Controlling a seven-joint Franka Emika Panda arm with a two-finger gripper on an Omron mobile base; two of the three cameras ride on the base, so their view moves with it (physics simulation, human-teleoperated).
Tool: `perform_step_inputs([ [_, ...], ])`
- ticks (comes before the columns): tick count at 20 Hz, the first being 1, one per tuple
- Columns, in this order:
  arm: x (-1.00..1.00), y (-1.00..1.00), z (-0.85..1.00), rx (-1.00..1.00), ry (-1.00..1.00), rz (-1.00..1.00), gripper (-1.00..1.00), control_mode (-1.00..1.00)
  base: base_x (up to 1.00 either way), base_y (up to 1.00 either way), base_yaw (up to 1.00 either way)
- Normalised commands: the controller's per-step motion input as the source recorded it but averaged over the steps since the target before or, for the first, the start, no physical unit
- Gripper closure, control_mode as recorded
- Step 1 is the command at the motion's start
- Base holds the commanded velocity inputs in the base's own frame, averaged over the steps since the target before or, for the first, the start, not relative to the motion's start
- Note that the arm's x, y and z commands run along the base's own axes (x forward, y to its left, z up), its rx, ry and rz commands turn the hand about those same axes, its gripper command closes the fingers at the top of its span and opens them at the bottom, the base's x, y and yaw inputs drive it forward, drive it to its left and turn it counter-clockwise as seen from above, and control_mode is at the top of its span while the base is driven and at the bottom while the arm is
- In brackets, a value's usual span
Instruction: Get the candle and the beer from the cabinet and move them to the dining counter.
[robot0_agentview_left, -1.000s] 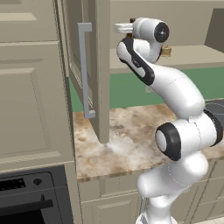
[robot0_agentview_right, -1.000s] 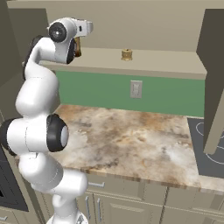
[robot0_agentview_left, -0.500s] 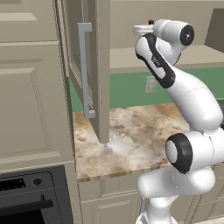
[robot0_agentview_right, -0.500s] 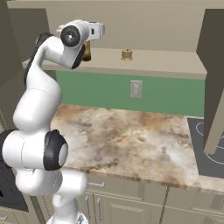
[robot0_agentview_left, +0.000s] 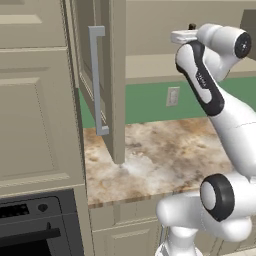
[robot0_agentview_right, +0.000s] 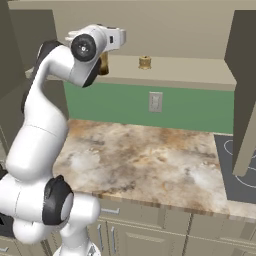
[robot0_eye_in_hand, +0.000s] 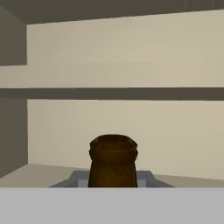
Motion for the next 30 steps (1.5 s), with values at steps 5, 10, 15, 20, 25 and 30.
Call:
perform_step_inputs([
  [5,-0.82,0.00,0.27,0.00,0.00,-0.09,1.00,-1.00,0.00,0.00,0.00],
  [10,-0.72,0.00,0.29,0.00,0.04,-0.10,1.00,-1.00,0.00,0.00,0.00],
  [15,-0.65,0.00,0.14,0.00,0.06,-0.09,1.00,-1.00,0.00,0.00,0.00],
  [20,-0.68,-0.03,-0.02,0.00,0.03,-0.03,1.00,-1.00,0.00,0.00,0.00],
  [25,-0.64,-0.06,-0.12,0.00,0.00,0.00,1.00,-1.00,0.00,0.00,0.00],
  [30,-0.55,-0.03,-0.01,0.00,0.00,0.00,1.00,-1.00,0.00,0.00,0.00],
])
